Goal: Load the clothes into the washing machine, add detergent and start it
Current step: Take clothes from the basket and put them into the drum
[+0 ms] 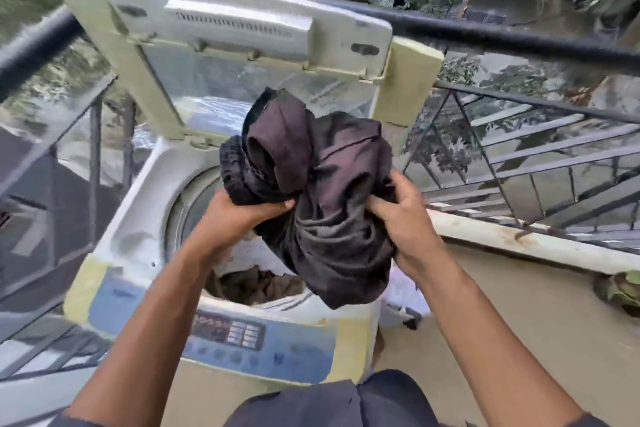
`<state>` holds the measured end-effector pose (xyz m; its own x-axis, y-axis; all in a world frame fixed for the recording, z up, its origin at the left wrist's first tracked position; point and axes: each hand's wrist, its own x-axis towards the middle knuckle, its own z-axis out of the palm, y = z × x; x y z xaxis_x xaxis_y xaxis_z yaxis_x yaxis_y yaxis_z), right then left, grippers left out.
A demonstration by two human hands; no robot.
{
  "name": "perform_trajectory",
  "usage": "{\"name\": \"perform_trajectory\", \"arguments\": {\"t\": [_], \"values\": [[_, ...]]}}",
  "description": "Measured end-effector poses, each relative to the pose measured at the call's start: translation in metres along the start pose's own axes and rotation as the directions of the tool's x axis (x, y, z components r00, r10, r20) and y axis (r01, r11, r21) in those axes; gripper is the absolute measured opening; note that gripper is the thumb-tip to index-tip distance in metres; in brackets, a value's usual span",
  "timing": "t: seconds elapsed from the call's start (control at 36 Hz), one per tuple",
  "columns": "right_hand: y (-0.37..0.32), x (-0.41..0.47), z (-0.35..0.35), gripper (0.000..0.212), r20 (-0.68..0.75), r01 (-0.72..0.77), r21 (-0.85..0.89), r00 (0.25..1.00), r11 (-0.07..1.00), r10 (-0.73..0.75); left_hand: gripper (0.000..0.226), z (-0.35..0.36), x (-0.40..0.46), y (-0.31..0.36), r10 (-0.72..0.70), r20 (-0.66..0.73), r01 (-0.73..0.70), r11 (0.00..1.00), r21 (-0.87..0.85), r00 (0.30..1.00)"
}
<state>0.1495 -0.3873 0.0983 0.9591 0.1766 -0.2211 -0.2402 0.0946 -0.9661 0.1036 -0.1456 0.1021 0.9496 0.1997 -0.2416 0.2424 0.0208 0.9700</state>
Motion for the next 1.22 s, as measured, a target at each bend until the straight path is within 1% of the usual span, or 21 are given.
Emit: {"name": "perform_trajectory", "arguments": {"t": [0.08,0.17,0.19,0.22,0.25,0.28,0.31,0.33,0.39,0.42,0.47,0.53,0.61,0.67,0.72,0.83,0.92,1.03,1.11,1.17,1.22], "values": [[0.006,0.006,0.039,0.051,0.061,0.111,-0.077,0.992,0.991,-0.107,0.045,-0.032,0.000,0.000,0.053,0.008,-0.054,0.988,0.144,0.999],[0.025,0.018,0.069,0.044,0.067,0.218,-0.273,0.976,0.937,-0.207,0.050,-0.067,0.004,-0.011,0.069,0.090,-0.096,0.933,0.348,0.994],[0.032,0.020,0.077,0.040,0.081,0.240,-0.345,0.971,0.907,-0.226,0.046,-0.079,0.007,-0.017,0.043,0.121,-0.095,0.881,0.463,0.992],[0.040,0.023,0.083,0.036,0.093,0.250,-0.414,0.968,0.875,-0.233,0.051,-0.089,0.011,-0.023,-0.016,0.154,-0.078,0.809,0.582,0.988],[0.047,0.025,0.089,0.032,0.107,0.242,-0.496,0.970,0.834,-0.218,0.063,-0.101,0.016,-0.034,-0.079,0.202,-0.084,0.718,0.691,0.976],[0.054,0.026,0.093,0.031,0.125,0.217,-0.589,0.976,0.779,-0.178,0.061,-0.110,0.018,-0.042,-0.183,0.228,-0.063,0.634,0.771,0.956],[0.060,0.028,0.096,0.033,0.154,0.180,-0.689,0.983,0.702,-0.101,0.048,-0.115,0.019,-0.050,-0.273,0.245,-0.046,0.576,0.816,0.930],[0.066,0.030,0.098,0.038,0.183,0.145,-0.785,0.983,0.603,0.001,0.042,-0.119,0.020,-0.059,-0.352,0.263,-0.037,0.535,0.844,0.898],[0.074,0.032,0.100,0.039,0.203,0.102,-0.915,0.952,0.390,0.228,0.057,-0.120,0.017,-0.074,-0.478,0.270,0.006,0.499,0.866,0.836],[0.078,0.033,0.100,0.037,0.194,0.087,-0.940,0.933,0.331,0.304,0.064,-0.121,0.015,-0.080,-0.519,0.283,0.006,0.486,0.874,0.806],[0.081,0.029,0.099,0.037,0.169,0.060,-0.952,0.921,0.301,0.351,0.060,-0.121,0.015,-0.096,-0.565,0.329,0.000,0.502,0.865,0.756],[0.082,0.023,0.098,0.033,0.134,0.039,-0.957,0.938,0.288,0.319,0.052,-0.117,0.012,-0.106,-0.559,0.353,0.017,0.550,0.835,0.751],[0.085,0.014,0.090,0.029,0.095,0.011,-0.949,0.963,0.315,0.252,0.043,-0.103,0.010,-0.103,-0.500,0.356,0.075,0.655,0.752,0.790],[0.087,0.008,0.081,0.025,0.058,-0.019,-0.928,0.979,0.373,0.195,0.039,-0.091,0.011,-0.096,-0.452,0.348,0.102,0.717,0.690,0.822],[0.084,0.002,0.071,0.022,0.011,-0.048,-0.900,0.991,0.432,0.133,0.037,-0.079,0.016,-0.090,-0.385,0.370,0.060,0.757,0.650,0.846],[0.076,-0.012,0.044,0.018,-0.108,-0.090,-0.831,0.994,0.549,0.001,0.029,-0.049,0.025,-0.077,-0.247,0.406,-0.047,0.804,0.593,0.880],[0.074,-0.024,0.014,0.015,-0.216,-0.108,-0.750,0.973,0.652,-0.087,0.028,-0.017,0.028,-0.059,-0.169,0.463,-0.127,0.831,0.542,0.870],[0.074,-0.032,-0.039,0.018,-0.353,-0.162,-0.647,0.930,0.745,-0.104,0.025,0.032,0.034,-0.042,-0.096,0.519,-0.176,0.875,0.450,0.849],[0.077,-0.034,-0.082,0.020,-0.416,-0.198,-0.631,0.902,0.750,-0.112,0.023,0.077,0.038,-0.031,-0.097,0.555,-0.155,0.908,0.390,0.826],[0.080,-0.033,-0.109,0.020,-0.466,-0.238,-0.605,0.880,0.759,-0.096,0.021,0.110,0.042,-0.026,-0.128,0.570,-0.099,0.932,0.349,0.812],[0.086,-0.029,-0.136,0.030,-0.498,-0.296,-0.599,0.866,0.744,-0.056,0.018,0.145,0.048,-0.026,-0.162,0.580,-0.055,0.940,0.337,0.798]]}}
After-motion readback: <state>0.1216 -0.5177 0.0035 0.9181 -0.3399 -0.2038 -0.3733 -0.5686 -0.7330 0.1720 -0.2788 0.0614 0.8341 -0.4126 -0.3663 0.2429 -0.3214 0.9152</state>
